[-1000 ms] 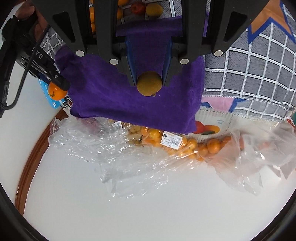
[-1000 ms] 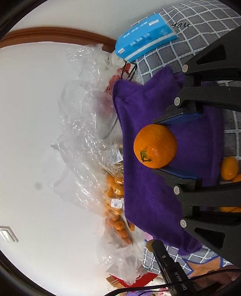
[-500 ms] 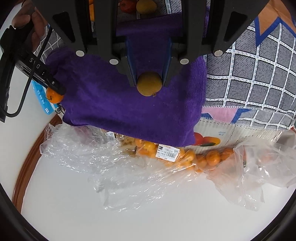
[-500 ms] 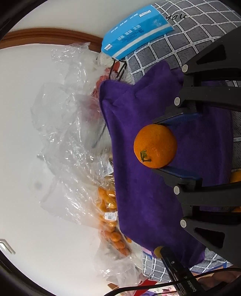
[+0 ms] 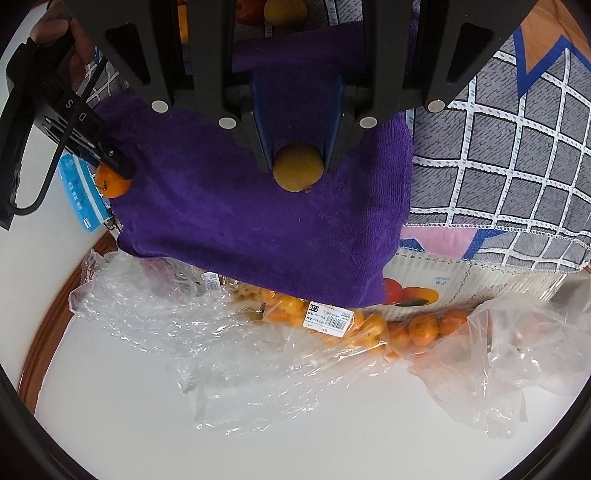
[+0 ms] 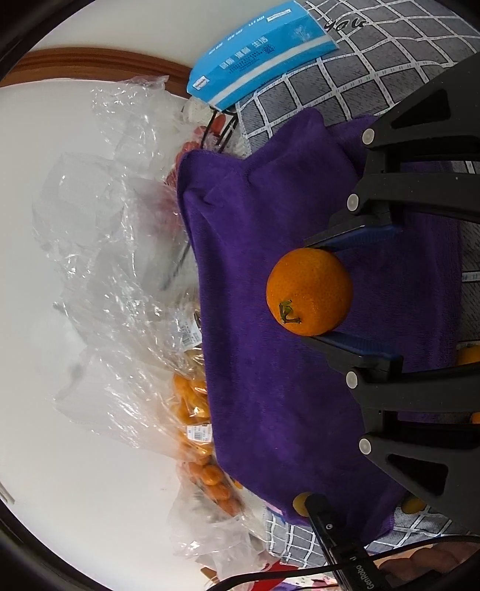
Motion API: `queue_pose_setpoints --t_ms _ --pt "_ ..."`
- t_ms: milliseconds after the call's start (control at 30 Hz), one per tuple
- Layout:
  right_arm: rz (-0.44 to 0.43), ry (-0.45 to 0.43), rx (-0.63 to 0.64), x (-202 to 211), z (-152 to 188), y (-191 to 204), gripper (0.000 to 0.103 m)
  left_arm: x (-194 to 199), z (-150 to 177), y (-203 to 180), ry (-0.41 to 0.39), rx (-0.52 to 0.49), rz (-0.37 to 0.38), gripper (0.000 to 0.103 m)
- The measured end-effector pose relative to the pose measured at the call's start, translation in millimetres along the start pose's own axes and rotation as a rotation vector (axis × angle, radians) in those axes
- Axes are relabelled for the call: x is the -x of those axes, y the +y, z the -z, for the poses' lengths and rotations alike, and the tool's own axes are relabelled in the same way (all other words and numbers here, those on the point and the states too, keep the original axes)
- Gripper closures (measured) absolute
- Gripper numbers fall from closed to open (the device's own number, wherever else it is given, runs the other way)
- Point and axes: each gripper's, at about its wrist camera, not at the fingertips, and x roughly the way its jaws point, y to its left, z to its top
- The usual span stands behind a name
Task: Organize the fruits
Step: 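Carry the orange with the right gripper and the green fruit with the left onto the purple towel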
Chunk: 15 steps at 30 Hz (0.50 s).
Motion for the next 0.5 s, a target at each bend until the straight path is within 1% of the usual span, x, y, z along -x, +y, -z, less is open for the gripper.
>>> queue_pose_setpoints --t_ms 500 --pt "0.01 0.031 0.018 -8.6 7.3 1.9 0.06 -7.4 5.1 -3.1 0.018 -0.027 -0.017 0.076"
